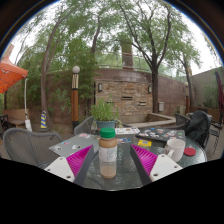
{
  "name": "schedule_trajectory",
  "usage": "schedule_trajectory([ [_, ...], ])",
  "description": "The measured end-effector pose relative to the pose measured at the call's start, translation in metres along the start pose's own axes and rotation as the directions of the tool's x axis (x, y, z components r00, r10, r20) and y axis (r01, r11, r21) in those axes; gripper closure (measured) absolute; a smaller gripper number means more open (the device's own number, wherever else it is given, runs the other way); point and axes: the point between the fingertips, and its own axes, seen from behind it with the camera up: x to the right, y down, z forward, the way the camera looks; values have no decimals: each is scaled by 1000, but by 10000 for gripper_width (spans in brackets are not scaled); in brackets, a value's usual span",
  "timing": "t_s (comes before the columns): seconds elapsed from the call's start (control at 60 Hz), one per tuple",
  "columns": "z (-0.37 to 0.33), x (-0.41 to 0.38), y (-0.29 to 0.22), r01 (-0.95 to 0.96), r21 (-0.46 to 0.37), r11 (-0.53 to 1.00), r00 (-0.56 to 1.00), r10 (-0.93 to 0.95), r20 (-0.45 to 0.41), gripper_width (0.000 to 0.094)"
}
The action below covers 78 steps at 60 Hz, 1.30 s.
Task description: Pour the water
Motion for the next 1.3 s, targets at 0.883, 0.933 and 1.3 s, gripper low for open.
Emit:
schedule_trajectory([
  [0.883, 84, 8, 19, -123, -26, 992, 992, 124, 29, 607],
  [0.933, 88, 27, 8, -239, -22, 971, 971, 239, 22, 607],
  [1.3, 75, 146, -43, -997, -79, -4, -17, 986, 166, 609],
])
